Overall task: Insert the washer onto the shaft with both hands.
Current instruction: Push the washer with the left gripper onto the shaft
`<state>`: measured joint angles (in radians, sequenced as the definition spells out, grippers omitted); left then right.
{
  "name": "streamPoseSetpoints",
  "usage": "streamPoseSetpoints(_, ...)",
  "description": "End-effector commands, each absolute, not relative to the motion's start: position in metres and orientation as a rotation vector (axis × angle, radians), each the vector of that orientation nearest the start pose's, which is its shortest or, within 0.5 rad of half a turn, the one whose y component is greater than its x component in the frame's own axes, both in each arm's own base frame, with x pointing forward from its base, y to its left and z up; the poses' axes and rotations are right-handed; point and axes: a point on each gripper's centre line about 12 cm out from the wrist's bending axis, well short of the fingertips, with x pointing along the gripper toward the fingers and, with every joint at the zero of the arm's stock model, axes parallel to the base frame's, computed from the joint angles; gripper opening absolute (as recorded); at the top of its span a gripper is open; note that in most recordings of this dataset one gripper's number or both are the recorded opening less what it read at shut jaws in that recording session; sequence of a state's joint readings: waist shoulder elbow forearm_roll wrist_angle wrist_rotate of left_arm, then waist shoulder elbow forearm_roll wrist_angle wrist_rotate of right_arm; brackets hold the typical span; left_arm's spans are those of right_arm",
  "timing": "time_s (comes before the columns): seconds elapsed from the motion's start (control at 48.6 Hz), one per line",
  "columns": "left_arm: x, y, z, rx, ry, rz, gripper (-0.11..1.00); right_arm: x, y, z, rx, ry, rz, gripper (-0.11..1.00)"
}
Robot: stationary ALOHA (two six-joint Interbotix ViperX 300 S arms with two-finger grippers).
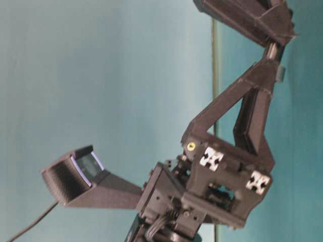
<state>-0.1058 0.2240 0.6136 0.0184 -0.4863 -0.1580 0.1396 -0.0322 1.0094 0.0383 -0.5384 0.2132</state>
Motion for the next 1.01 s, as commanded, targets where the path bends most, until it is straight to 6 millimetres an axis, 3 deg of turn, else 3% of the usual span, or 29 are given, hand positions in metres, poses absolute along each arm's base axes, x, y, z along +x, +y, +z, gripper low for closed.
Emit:
streamPoseSetpoints(0.0,0.442,-0.049,0.152,-0.121,0.334,-0.092,0.36,0.328,0.043,0.139,0.221,0.41,0.062,0.0)
streamPoseSetpoints(0.988,0.457,-0.049,0.158,-0.128,0.328,-0.089,0.36,0.33,0.043,0.139,0.22,0.41,0.063,0.0)
